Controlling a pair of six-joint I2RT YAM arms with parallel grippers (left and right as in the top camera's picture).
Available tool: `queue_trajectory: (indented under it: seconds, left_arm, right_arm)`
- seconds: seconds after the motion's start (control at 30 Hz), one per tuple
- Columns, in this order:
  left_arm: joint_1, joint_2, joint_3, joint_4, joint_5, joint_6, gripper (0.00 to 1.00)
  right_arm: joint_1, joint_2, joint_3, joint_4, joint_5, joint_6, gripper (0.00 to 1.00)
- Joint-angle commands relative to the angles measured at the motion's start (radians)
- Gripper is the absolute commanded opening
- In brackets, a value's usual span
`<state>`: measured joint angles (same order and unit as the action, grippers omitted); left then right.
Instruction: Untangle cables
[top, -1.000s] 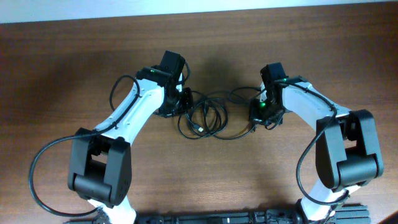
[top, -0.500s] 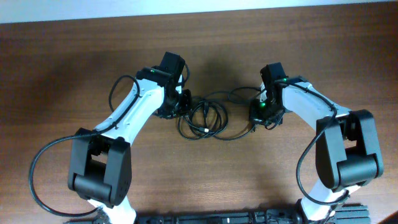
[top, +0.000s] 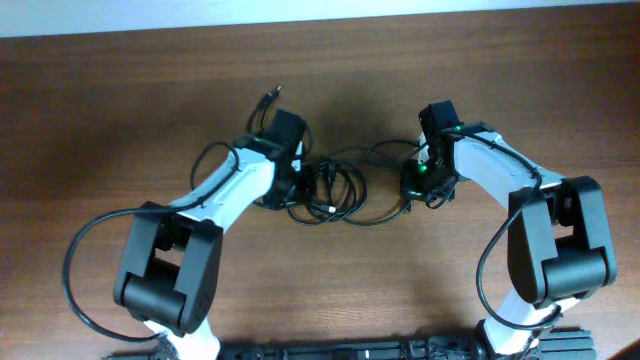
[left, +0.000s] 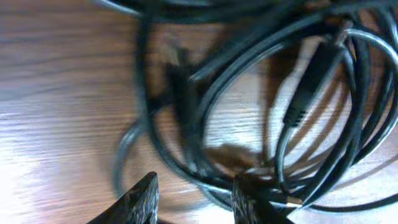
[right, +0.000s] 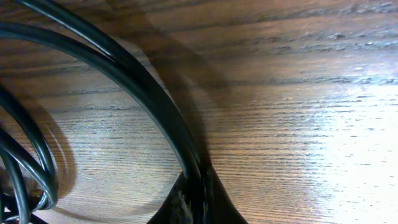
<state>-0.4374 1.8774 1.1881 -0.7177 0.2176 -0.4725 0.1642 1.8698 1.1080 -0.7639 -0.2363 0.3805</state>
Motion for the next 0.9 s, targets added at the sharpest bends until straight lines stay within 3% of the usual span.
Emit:
queue_trajectory:
  seconds: [0.0,0.1,0.33,0.67,0.87]
  left_arm:
    - [-0.045,-0.013,-0.027,0.030,0.004,-0.005,0.35]
    - [-0.069,-0.011,-0.027,0.031,0.003,-0.005,0.21]
    - [-0.071,-0.011,-0.027,0.033,0.003,-0.005,0.08]
    - [0.034,-0.012,-0.027,0.061,-0.008,-0.006,0.28]
    - [0.060,-0.011,-0.027,0.097,-0.008,-0.009,0.26]
  right_arm:
    - [-0.008,0.019,-0.021,-0.008,0.053,-0.009,0.04]
    - [-0.008,0.019,-0.021,-0.008,0.053,-0.009,0.04]
    - [-0.008,0.019,-0.021,-0.008,0.053,-0.009,0.04]
    - [-0.008,0.019,-0.021,-0.007,0.053,-0.009,0.04]
    - [-0.008,0.019,-0.021,-0.007,0.053,-0.009,0.04]
